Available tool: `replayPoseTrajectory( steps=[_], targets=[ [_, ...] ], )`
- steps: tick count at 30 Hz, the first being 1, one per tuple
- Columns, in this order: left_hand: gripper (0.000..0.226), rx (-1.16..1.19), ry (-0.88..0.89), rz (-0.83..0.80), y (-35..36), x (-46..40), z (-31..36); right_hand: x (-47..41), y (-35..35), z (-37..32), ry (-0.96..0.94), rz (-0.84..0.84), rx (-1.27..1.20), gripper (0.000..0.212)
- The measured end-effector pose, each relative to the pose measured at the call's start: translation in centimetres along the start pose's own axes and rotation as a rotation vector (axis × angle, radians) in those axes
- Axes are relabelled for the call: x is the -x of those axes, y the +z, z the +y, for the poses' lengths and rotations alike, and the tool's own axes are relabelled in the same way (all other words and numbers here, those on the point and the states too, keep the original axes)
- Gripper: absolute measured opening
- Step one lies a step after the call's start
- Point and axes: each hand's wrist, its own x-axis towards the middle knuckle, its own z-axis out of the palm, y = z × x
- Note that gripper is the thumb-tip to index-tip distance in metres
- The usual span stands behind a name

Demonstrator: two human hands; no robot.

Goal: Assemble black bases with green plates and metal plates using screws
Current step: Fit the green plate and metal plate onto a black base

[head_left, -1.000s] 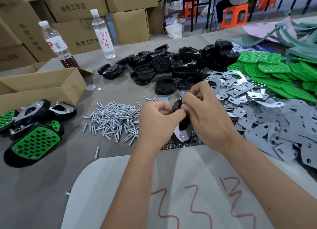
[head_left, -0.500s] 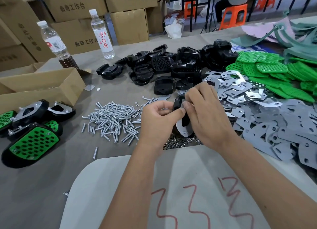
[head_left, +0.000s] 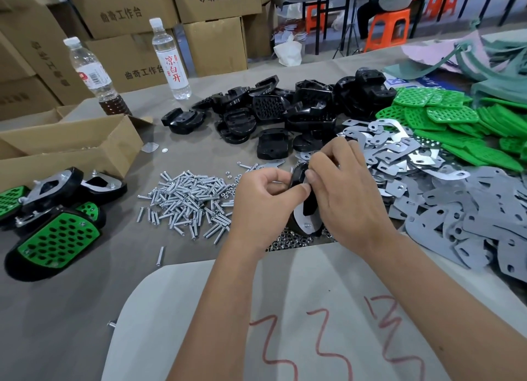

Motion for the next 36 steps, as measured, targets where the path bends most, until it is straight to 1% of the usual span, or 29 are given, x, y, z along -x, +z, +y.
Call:
replayPoseTrajectory(
  steps=[3,4,5,6,7,9,10,11,12,13,14,15,16,17,18,19,21,23,25,28,32,36],
  targets=[
    [0.007,-0.022,0.021,0.007,0.1,0.1,-0.2,0.0,0.3,-0.1,0.0,0.026,0.054,0.026],
    [0.007,-0.028,0.017,0.013,0.1,0.1,-0.3,0.0,0.4,0.0,0.002,0.023,0.06,0.027],
    [0.018,-0.039,0.01,0.021,0.1,0.0,-0.5,-0.1,0.5,0.0,0.009,0.019,0.053,0.028],
    [0.023,-0.044,0.001,0.023,0.1,0.0,-0.6,-0.1,0.5,0.1,0.019,0.015,0.036,0.028],
    [0.021,-0.036,-0.006,0.019,0.1,-0.1,-0.7,-0.1,0.5,0.1,0.034,0.014,0.013,0.029],
    [0.002,-0.011,-0.028,0.025,0.2,-0.1,-0.4,-0.1,0.3,0.2,0.073,0.014,-0.038,0.028],
    [0.006,-0.012,-0.042,0.08,0.2,-0.2,-0.5,-0.1,0.1,0.2,0.09,0.004,-0.065,0.027],
    [0.007,-0.017,-0.06,0.168,0.2,-0.3,-0.6,-0.1,-0.1,0.3,0.112,-0.03,-0.093,0.026],
    [0.005,-0.027,-0.076,0.28,0.1,-0.5,-0.8,-0.1,-0.4,0.4,0.145,-0.102,-0.11,0.027],
    [0.002,-0.022,-0.097,0.39,-0.1,-0.7,-0.9,0.0,-0.7,0.6,0.176,-0.223,-0.093,0.029],
    [0.007,0.019,-0.129,0.483,-0.4,-0.8,-0.9,0.0,-0.9,0.8,0.185,-0.371,-0.035,0.032],
    [0.013,0.094,-0.167,0.559,-0.8,-1.0,-1.0,0.1,-1.0,0.8,0.17,-0.515,0.039,0.035],
    [0.017,0.196,-0.207,0.614,-1.3,-1.1,-0.9,0.2,-1.1,0.8,0.15,-0.618,0.08,0.035],
    [0.018,0.301,-0.249,0.642,-1.7,-1.3,-0.8,0.2,-1.2,0.6,0.141,-0.665,0.064,0.032],
    [0.015,0.419,-0.291,0.634,-2.1,-1.5,-0.7,0.1,-1.2,0.4,0.139,-0.664,0.01,0.029],
    [0.013,0.556,-0.326,0.592,-2.2,-1.5,-0.4,0.0,-1.2,0.2,0.136,-0.647,-0.045,0.026],
    [0.018,0.804,-0.356,0.485,-2.3,-1.4,-0.1,0.0,-1.1,0.0,0.127,-0.626,-0.091,0.026],
    [0.021,0.904,-0.369,0.423,-2.3,-1.4,-0.1,0.1,-1.0,0.0,0.116,-0.58,-0.117,0.025],
    [0.019,0.908,-0.388,0.379,-2.1,-1.2,0.1,0.2,-1.0,0.1,0.107,-0.465,-0.18,0.022],
    [0.015,0.872,-0.444,0.377,-1.8,-1.3,0.2,0.3,-1.0,0.2,0.134,-0.296,-0.269,0.02],
    [0.027,0.882,-0.475,0.339,-1.5,-1.3,0.0,0.5,-0.8,0.5,0.291,-0.174,-0.434,0.018],
    [0.039,0.806,-0.464,0.27,-1.5,-1.2,-0.3,0.2,-1.0,1.0,0.429,-0.087,-0.652,0.018]
  ],
)
